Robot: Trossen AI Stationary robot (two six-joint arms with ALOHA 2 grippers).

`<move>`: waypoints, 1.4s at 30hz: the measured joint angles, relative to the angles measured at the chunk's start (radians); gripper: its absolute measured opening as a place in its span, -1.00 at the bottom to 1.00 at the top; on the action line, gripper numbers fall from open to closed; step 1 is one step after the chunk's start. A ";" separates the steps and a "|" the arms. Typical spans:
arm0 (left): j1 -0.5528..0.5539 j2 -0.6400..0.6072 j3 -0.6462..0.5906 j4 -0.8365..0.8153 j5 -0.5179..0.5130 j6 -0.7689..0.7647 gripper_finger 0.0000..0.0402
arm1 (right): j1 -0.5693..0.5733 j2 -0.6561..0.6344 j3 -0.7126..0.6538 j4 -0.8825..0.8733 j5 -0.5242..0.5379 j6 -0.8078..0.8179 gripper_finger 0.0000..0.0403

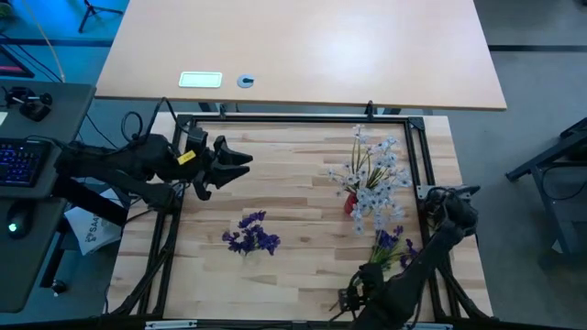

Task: Sort flowers into vase by color
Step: Put the violet flowers into the transparent vase

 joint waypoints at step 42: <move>0.001 -0.032 0.000 -0.004 -0.010 0.009 -0.09 | -0.097 -0.083 -0.576 0.513 -0.104 -0.035 -0.92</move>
